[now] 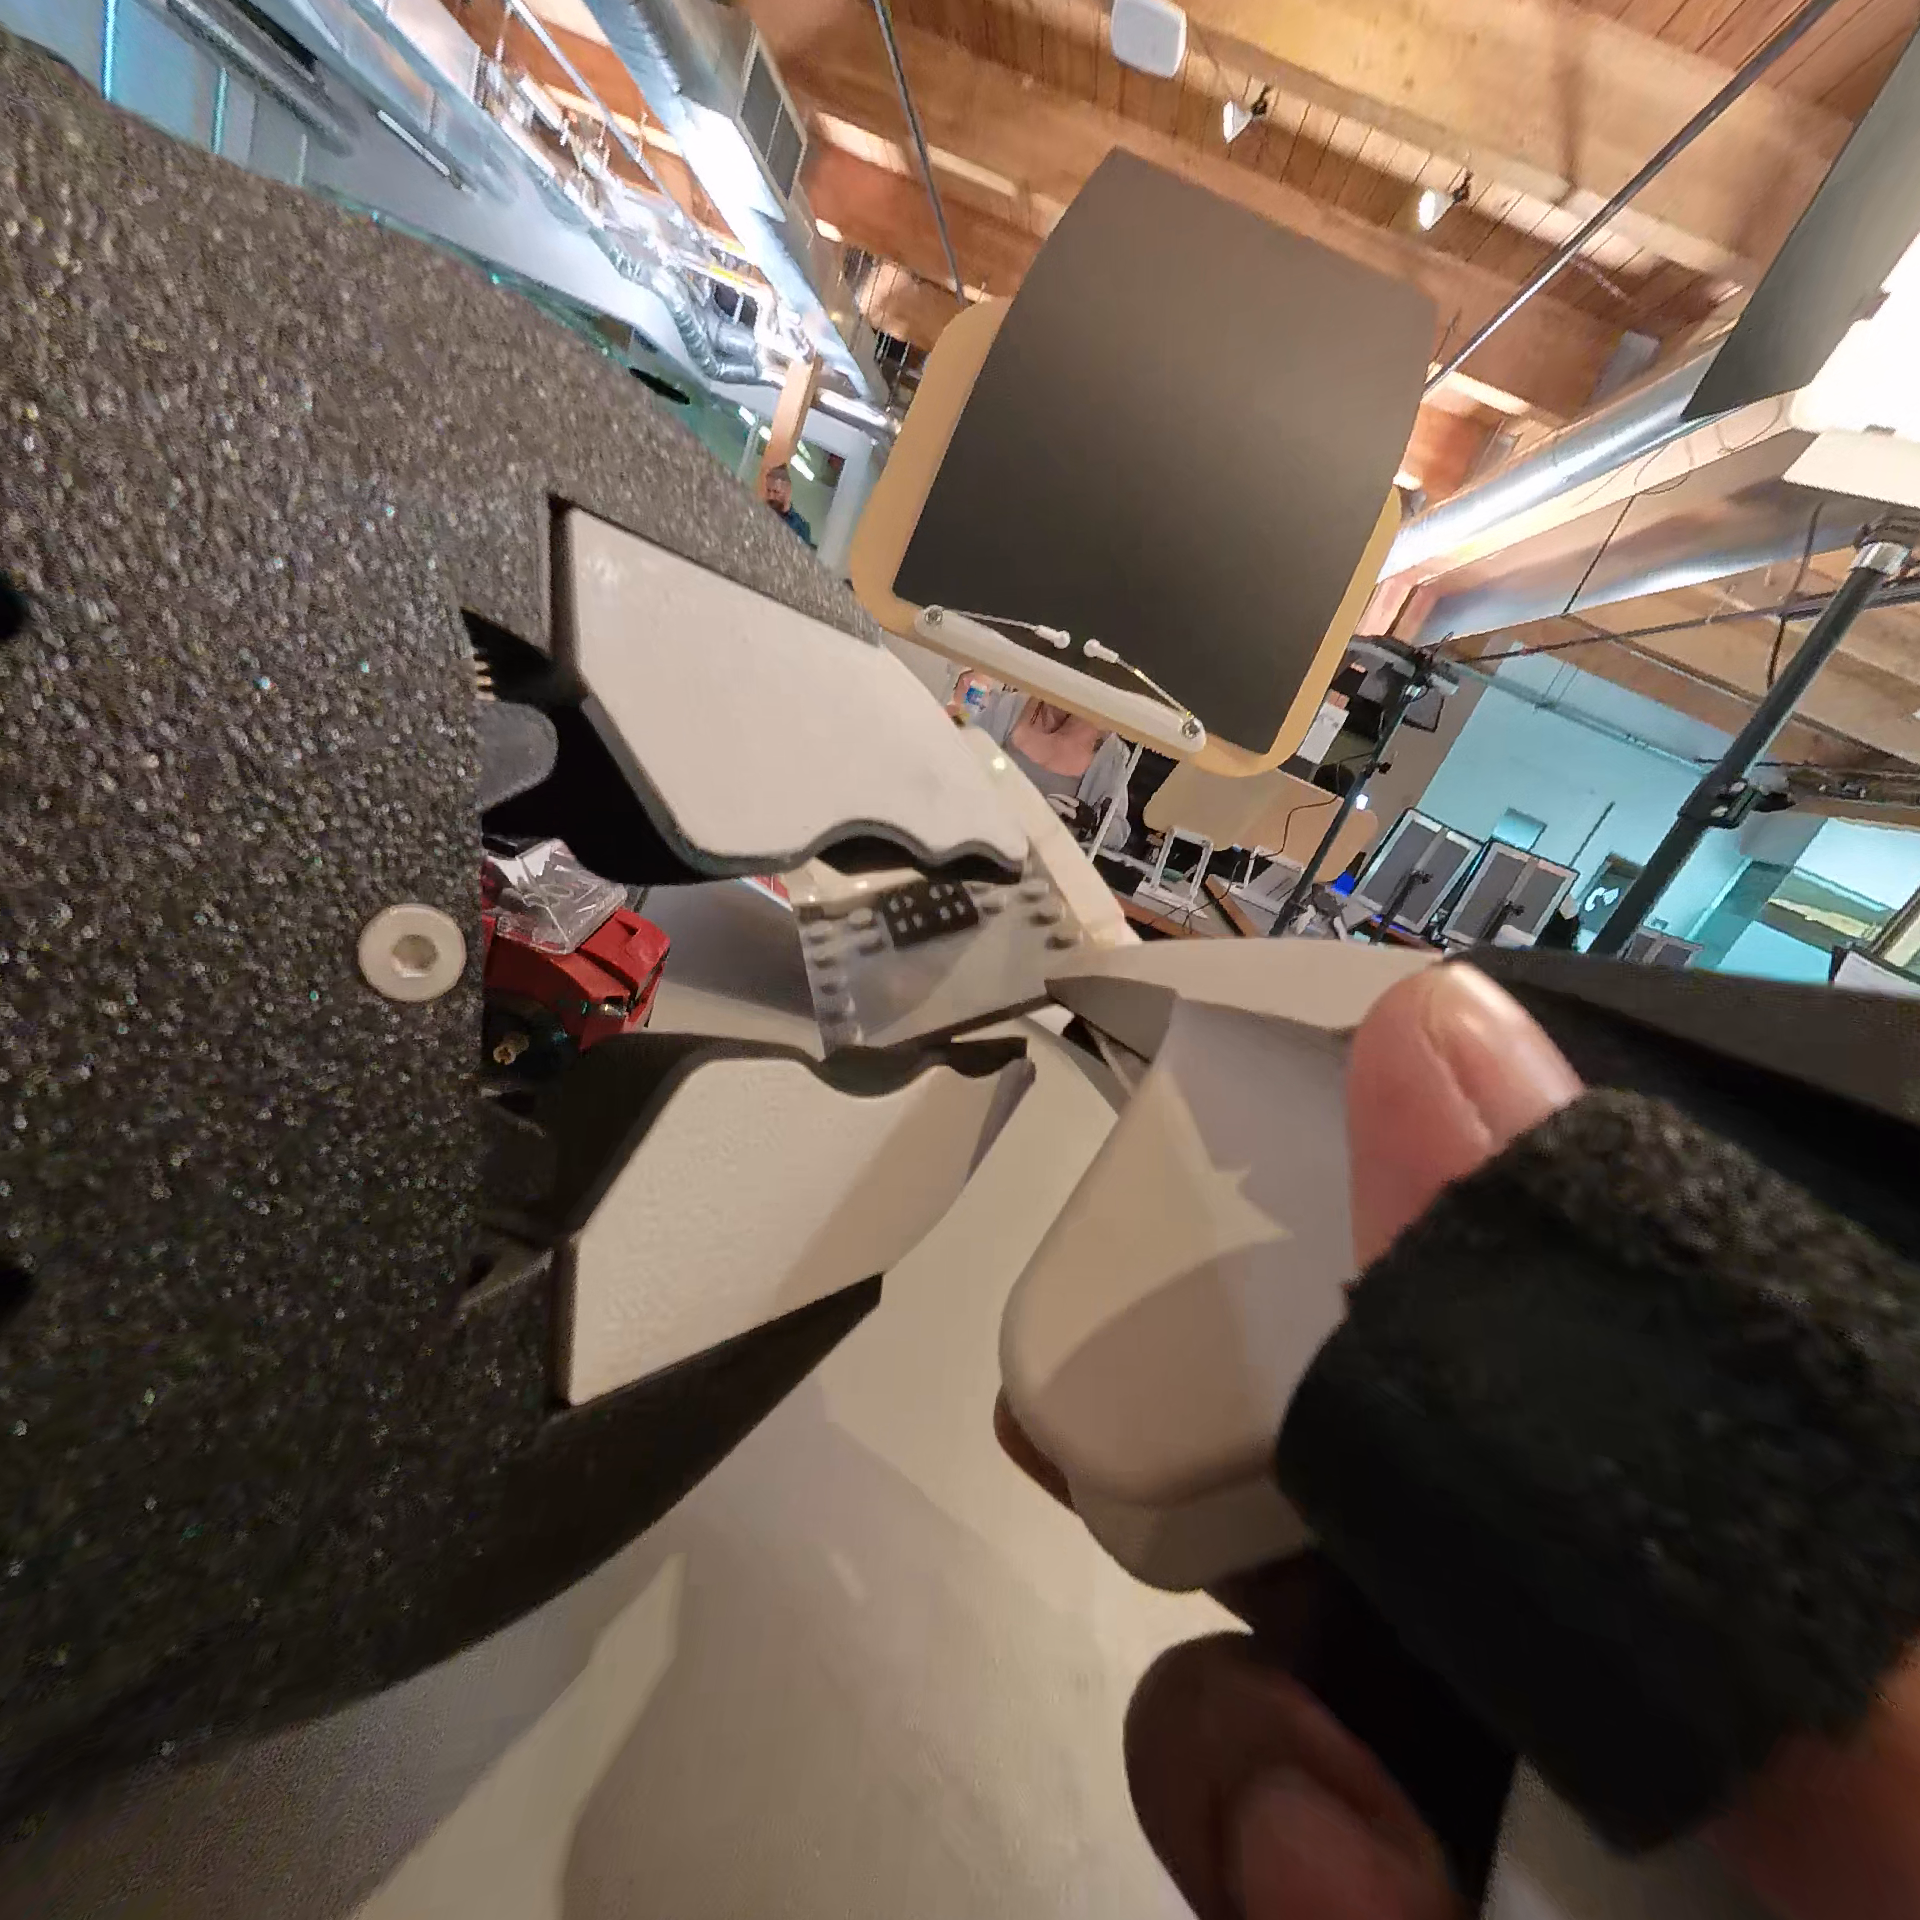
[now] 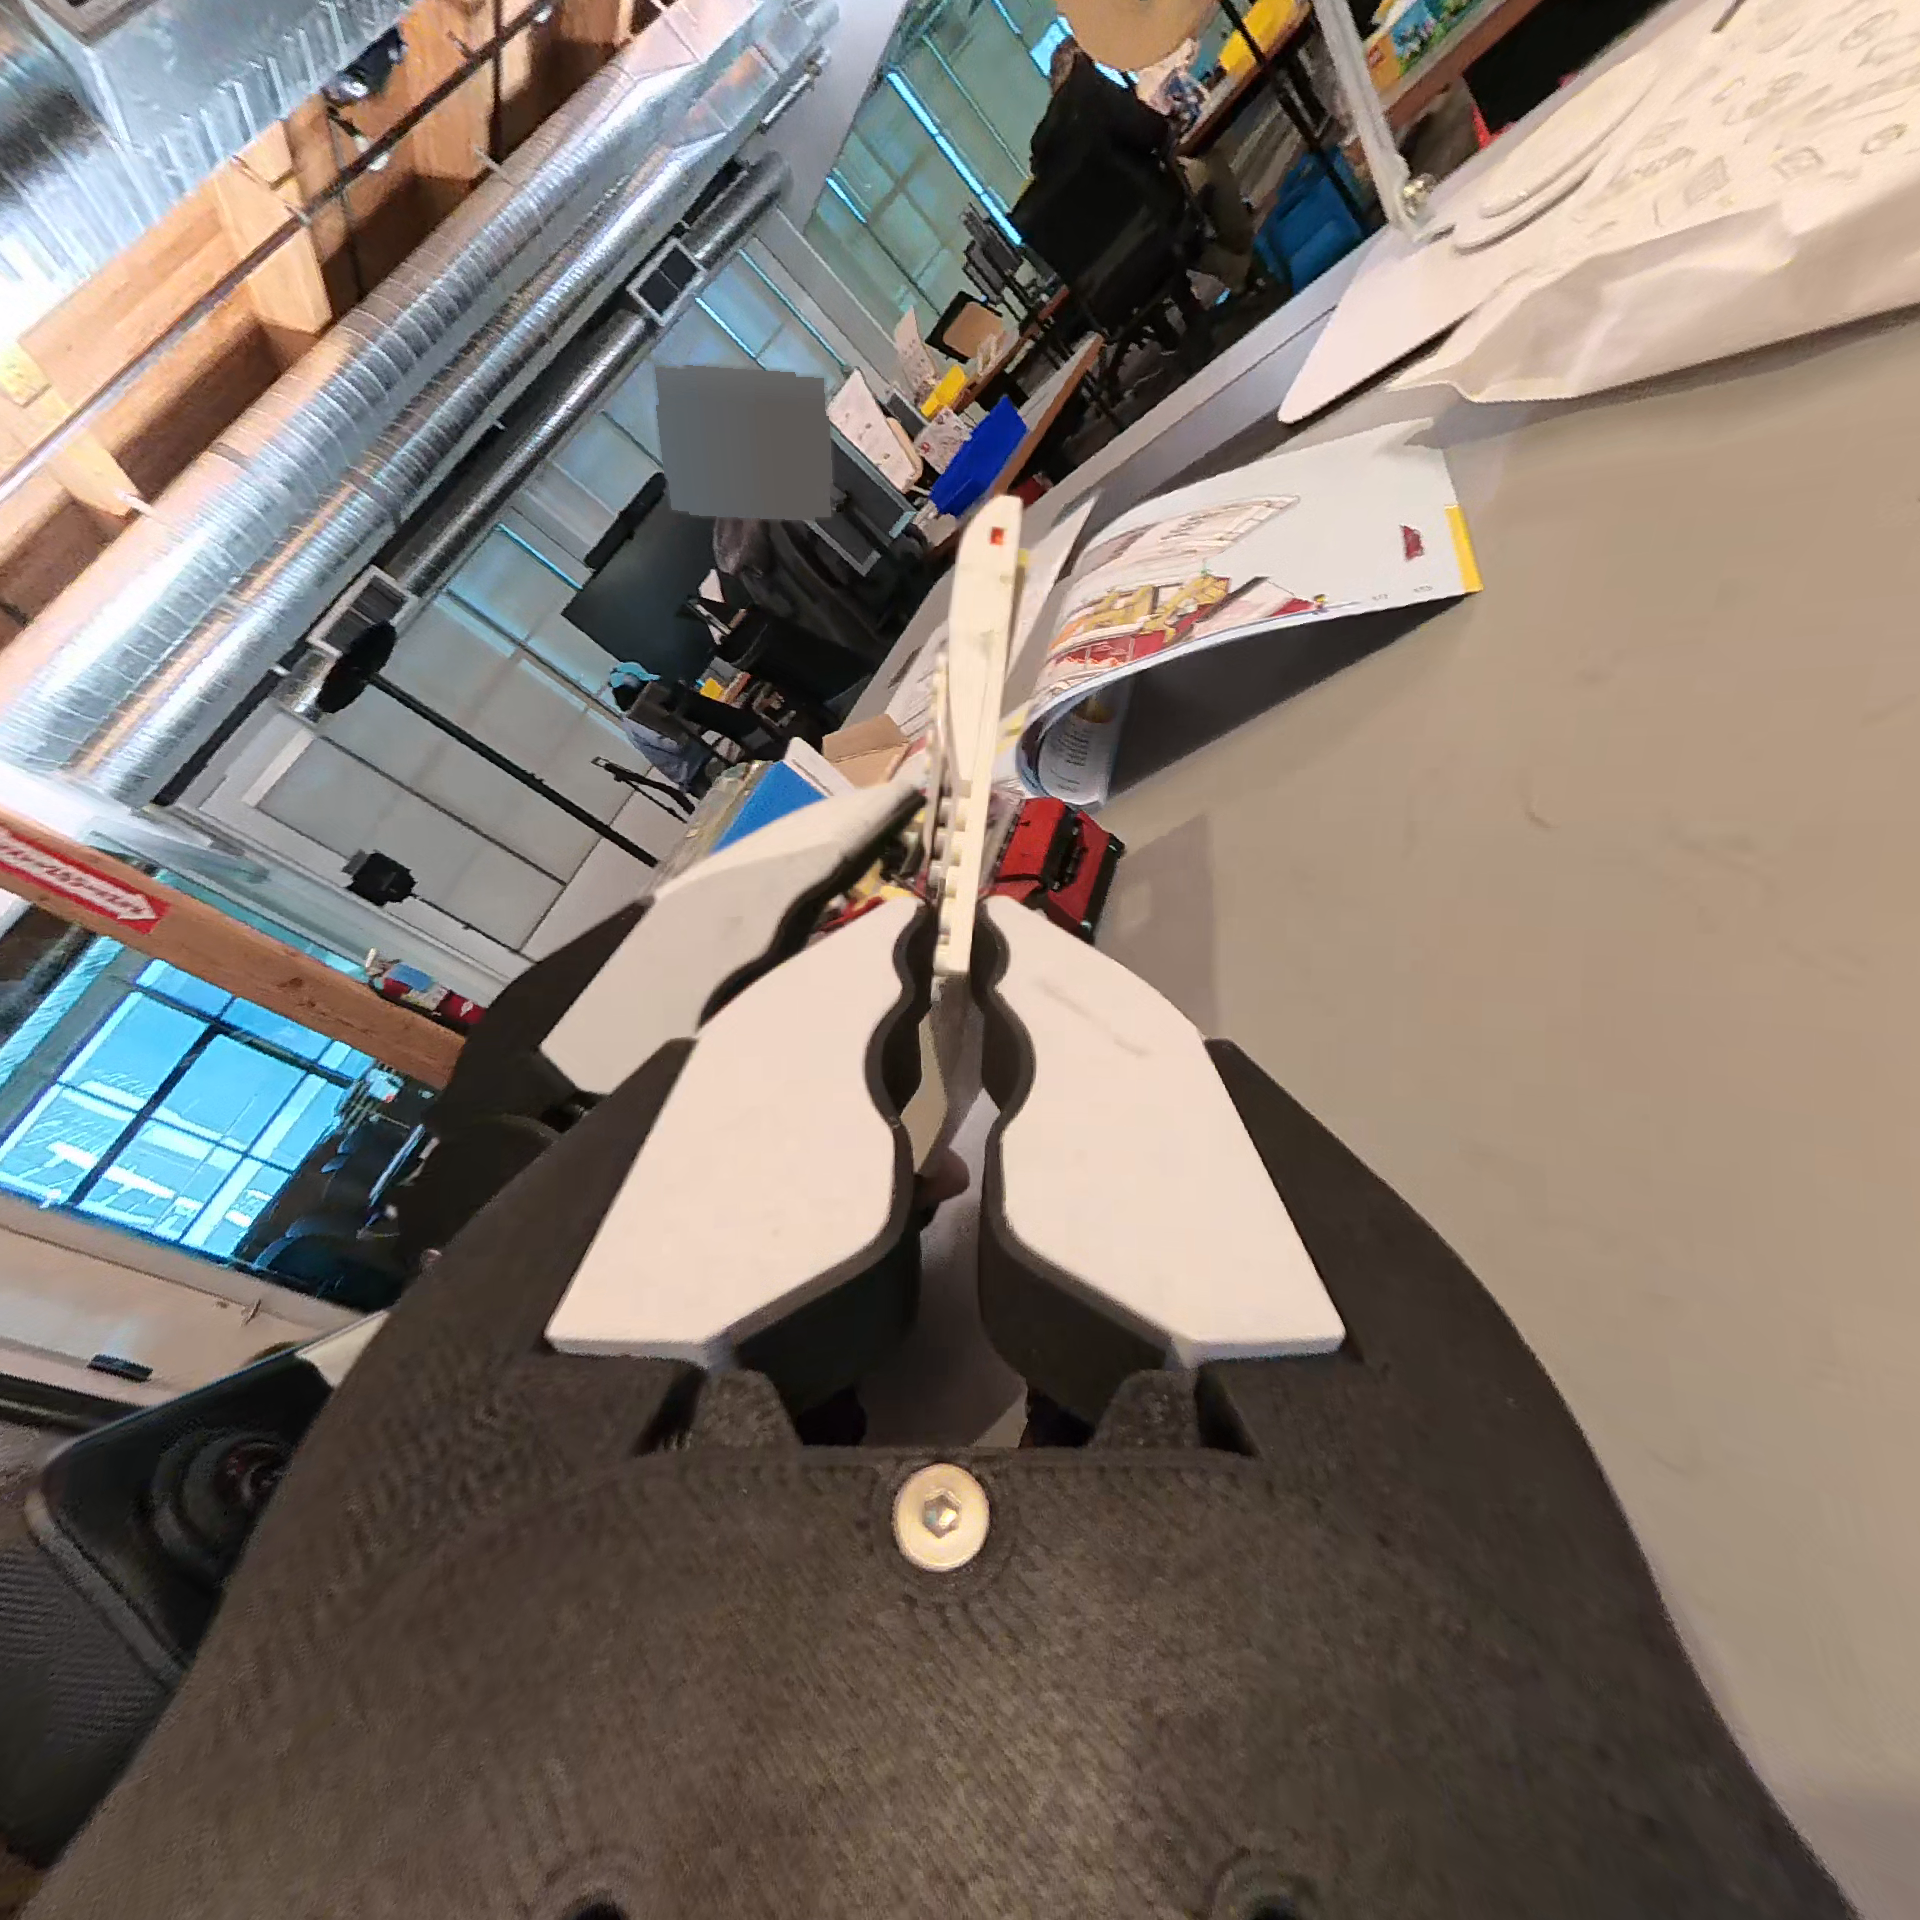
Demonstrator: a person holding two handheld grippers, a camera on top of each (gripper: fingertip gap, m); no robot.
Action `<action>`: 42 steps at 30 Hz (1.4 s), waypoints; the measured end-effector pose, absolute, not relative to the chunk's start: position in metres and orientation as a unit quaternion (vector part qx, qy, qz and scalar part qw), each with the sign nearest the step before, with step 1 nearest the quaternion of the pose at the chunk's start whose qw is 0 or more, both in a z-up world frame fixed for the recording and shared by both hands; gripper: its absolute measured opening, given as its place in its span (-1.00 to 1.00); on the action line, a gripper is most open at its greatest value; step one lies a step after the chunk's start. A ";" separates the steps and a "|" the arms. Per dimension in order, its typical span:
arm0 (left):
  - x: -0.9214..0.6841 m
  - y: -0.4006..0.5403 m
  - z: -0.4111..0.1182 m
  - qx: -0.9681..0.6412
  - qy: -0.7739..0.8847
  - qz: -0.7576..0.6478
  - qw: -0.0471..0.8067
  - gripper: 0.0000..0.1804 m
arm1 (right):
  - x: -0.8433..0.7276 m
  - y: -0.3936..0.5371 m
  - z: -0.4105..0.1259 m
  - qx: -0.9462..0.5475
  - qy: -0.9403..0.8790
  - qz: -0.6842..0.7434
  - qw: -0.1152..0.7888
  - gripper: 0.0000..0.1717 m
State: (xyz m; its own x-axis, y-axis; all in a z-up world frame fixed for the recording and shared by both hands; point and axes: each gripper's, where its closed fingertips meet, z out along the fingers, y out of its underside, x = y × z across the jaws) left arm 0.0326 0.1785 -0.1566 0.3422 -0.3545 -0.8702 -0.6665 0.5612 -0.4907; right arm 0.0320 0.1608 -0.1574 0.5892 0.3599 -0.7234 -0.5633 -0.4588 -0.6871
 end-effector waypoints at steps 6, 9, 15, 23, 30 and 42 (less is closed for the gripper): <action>0.032 0.173 -0.152 -0.427 0.573 0.119 0.690 -0.97 | 0.027 0.156 -0.147 -0.709 0.034 0.485 0.510 -0.78; 0.033 0.171 -0.155 -0.423 0.582 0.111 0.686 -0.97 | 0.027 0.153 -0.148 -0.715 0.008 0.487 0.501 -0.76; 0.033 0.168 -0.156 -0.391 0.599 0.120 0.689 -0.97 | 0.037 0.150 -0.147 -0.717 0.005 0.516 0.469 -0.65; 0.036 0.159 -0.157 -0.339 0.622 0.128 0.694 -0.97 | 0.035 0.148 -0.157 -0.729 0.003 0.542 0.418 -0.80; 0.034 0.157 -0.149 -0.396 0.599 0.008 0.696 -0.93 | 0.032 0.145 -0.151 -0.719 -0.042 0.526 0.453 -0.80; 0.032 0.158 -0.149 -0.436 0.586 -0.056 0.681 -0.91 | 0.030 0.145 -0.151 -0.713 -0.103 0.482 0.498 -0.80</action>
